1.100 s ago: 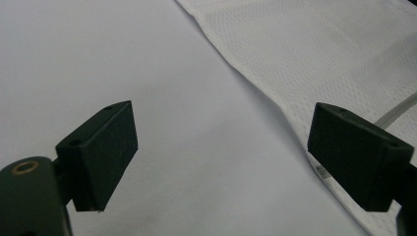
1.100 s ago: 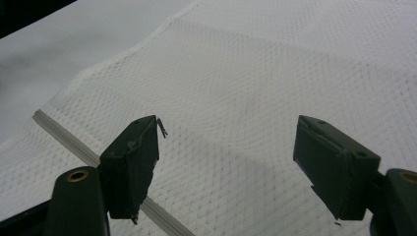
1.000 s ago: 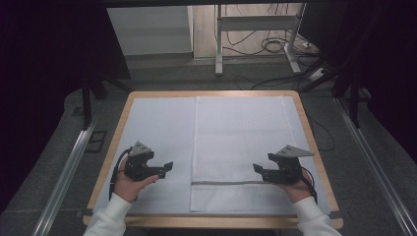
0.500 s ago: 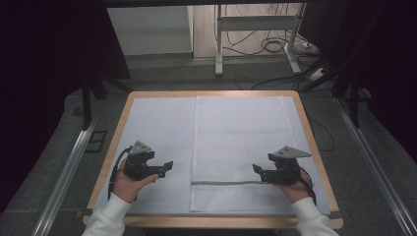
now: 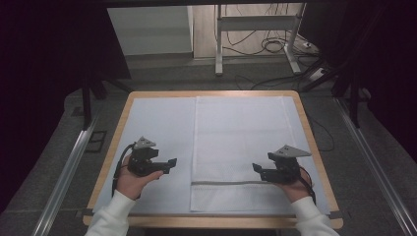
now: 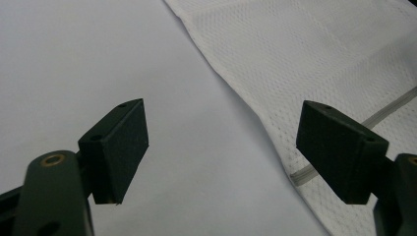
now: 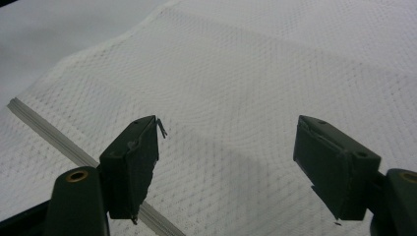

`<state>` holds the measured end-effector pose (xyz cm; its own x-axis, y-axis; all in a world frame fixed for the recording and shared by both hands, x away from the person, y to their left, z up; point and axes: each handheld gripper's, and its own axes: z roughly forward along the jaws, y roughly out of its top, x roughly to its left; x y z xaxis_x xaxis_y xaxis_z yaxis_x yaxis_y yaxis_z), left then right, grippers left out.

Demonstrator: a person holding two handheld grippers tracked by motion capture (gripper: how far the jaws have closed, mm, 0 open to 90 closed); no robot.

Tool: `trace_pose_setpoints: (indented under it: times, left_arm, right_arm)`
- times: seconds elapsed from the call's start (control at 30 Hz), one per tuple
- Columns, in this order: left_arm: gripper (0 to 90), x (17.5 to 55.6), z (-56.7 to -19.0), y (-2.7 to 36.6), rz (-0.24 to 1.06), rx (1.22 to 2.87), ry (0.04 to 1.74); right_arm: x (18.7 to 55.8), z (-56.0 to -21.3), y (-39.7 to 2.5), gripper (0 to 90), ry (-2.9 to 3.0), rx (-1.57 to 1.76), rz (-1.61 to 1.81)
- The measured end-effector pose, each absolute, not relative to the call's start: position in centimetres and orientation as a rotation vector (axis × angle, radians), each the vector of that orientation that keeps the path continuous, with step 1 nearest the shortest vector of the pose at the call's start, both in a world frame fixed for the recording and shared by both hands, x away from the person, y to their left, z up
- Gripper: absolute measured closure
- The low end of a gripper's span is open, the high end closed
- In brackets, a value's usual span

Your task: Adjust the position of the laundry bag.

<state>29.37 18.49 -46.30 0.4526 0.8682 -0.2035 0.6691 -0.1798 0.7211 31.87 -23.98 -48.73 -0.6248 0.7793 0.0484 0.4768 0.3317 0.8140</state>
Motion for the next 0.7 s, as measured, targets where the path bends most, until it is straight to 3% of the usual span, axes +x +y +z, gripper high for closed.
trace_pose_setpoints:
  times: [0.13, 0.7]
  left_arm:
    - [19.7, 30.5, -46.5, 17.9, 0.267, 1.904, 1.327]
    - [21.1, 30.9, -47.7, 15.9, 0.24, 1.964, 1.32]
  right_arm:
    - [31.8, -48.8, -23.8, 24.6, 2.258, 1.103, 1.193]
    - [32.0, -48.8, -24.3, 24.7, 2.241, 1.128, 1.18]
